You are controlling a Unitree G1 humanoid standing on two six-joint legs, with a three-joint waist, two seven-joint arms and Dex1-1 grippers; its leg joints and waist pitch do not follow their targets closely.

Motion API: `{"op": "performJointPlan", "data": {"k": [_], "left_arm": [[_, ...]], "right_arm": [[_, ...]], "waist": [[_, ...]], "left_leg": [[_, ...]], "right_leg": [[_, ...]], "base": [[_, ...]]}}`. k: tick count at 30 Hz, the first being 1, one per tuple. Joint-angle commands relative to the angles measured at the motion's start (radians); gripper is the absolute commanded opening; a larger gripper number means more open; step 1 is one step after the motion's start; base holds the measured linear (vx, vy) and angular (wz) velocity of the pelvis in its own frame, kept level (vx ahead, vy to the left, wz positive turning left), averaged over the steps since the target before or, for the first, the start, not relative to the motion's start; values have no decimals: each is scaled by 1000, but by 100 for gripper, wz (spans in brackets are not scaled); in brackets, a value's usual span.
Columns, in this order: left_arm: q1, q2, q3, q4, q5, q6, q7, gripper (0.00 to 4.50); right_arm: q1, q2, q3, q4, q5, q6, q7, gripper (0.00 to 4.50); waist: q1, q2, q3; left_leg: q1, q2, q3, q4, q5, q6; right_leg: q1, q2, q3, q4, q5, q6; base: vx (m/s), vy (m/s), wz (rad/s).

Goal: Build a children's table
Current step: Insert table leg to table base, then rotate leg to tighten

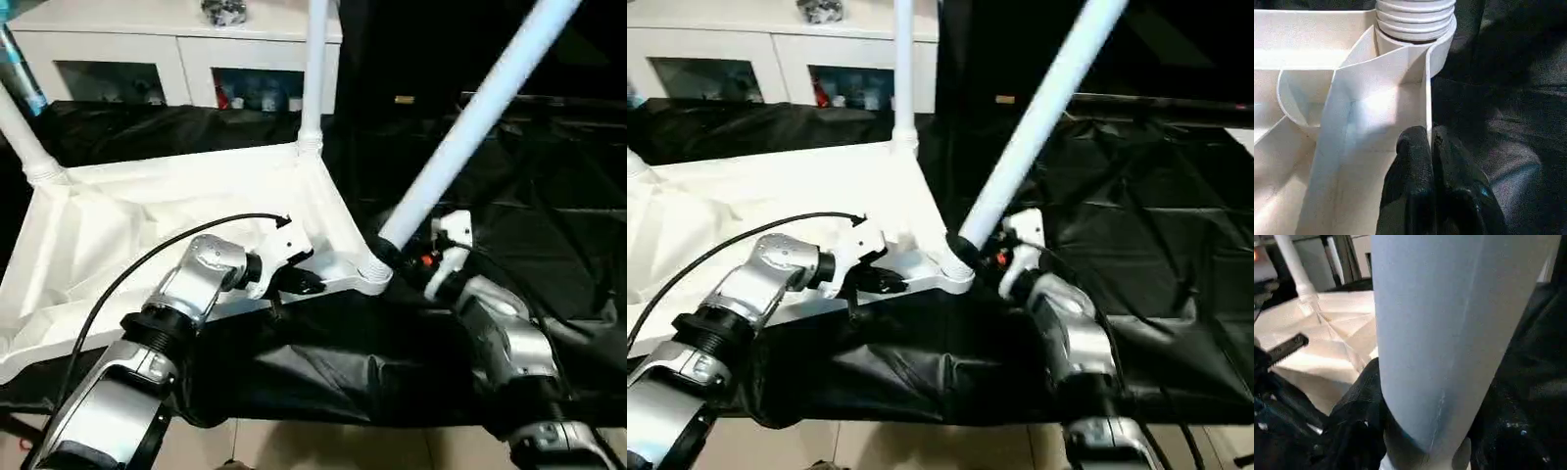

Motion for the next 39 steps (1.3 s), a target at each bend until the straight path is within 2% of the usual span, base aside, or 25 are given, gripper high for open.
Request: {"op": "performJointPlan", "data": {"k": [1,4,9,10,11,14,15,16,17,21,22,23,29,30,31,35,39], "left_arm": [[-8,-11,-25,10,13,-5,-3,0],[-6,-9,-34,7,18,-10,-13,0],[1,4,-44,-9,20,-24,-41,0],[6,13,-46,-20,16,-32,-62,0],[8,17,-46,-24,14,-35,-68,0],[17,26,-46,-40,8,-44,-91,0],[21,29,-46,-47,4,-48,-100,0],[23,30,-46,-49,3,-50,-103,0],[31,36,-48,-64,-10,-66,-129,0],[38,46,-48,-86,-30,-99,-165,0],[37,48,-46,-85,-33,-108,-170,0],[36,48,-46,-84,-33,-111,-172,0],[39,66,-47,-93,-52,-160,-243,0],[39,73,-49,-96,-56,-169,-263,0],[40,77,-52,-101,-60,-172,-279,0],[43,85,-57,-107,-62,-173,-301,0],[32,80,-51,-85,-47,-181,-279,0]], "right_arm": [[40,-18,40,45,-63,30,-7,186],[32,-23,75,46,-97,22,-25,186],[4,-28,121,56,-132,50,-20,186],[-20,-31,148,81,-144,78,8,186],[-27,-31,155,91,-146,87,18,186],[-54,-35,180,135,-154,94,60,186],[-59,-35,181,145,-147,90,79,186],[-60,-35,180,148,-145,89,83,186],[-70,-36,172,167,-125,82,117,186],[-79,-56,148,197,-95,37,191,186],[-76,-64,148,198,-90,27,213,186],[-74,-67,147,198,-88,26,221,186],[-44,-103,163,191,-84,7,321,186],[-31,-116,184,191,-99,-9,351,186],[-25,-122,196,193,-107,-19,363,186],[-13,-128,215,198,-118,-40,385,186],[-22,-109,190,224,-119,-52,349,186]], "waist": [[-7,12,-50],[-8,19,-48],[-15,14,-46],[-17,9,-46],[-17,11,-47],[-19,2,-49],[-19,2,-49],[-19,-3,-50],[-19,-4,-50],[-21,-3,-52],[-21,1,-52],[-21,1,-53],[-9,-2,-55],[-7,-3,-55],[-5,1,-55],[-6,0,-54],[-8,4,-53]], "left_leg": [[27,38,-22,-90,-334,-26],[31,39,-24,-93,-368,-36],[29,37,-26,-94,-396,-38],[27,38,-26,-93,-394,-36],[27,38,-28,-93,-390,-36],[22,40,-26,-93,-352,-25],[22,40,-26,-93,-346,-25],[22,41,-25,-91,-338,-20],[23,41,-24,-91,-335,-17],[24,42,-22,-89,-326,-9],[26,42,-22,-90,-328,-9],[26,42,-21,-89,-326,-9],[28,44,-18,-87,-283,9],[27,44,-17,-86,-277,13],[28,45,-18,-87,-275,13],[28,45,-17,-88,-290,7],[30,45,-19,-91,-316,-9]], "right_leg": [[22,-38,21,-83,-201,-195],[18,-38,21,-87,-243,-189],[16,-40,23,-94,-311,-170],[16,-40,23,-95,-318,-166],[17,-41,23,-92,-318,-168],[19,-41,23,-88,-273,-178],[21,-41,23,-86,-261,-181],[21,-41,23,-84,-249,-185],[21,-41,23,-85,-243,-187],[22,-39,23,-81,-190,-209],[22,-38,22,-80,-180,-213],[23,-37,22,-80,-173,-216],[28,-39,21,-73,-109,-236],[29,-39,21,-72,-98,-239],[29,-38,19,-71,-94,-242],[29,-38,19,-71,-109,-245],[27,-38,20,-74,-137,-242]], "base": [[0,0,0],[0,0,0],[0,0,0],[0,0,0],[0,0,0],[0,0,0],[0,0,0],[0,0,0],[0,0,0],[0,0,0],[0,0,0],[0,0,0],[0,0,0],[0,0,0],[0,0,0],[0,0,0],[0,0,0]]}}
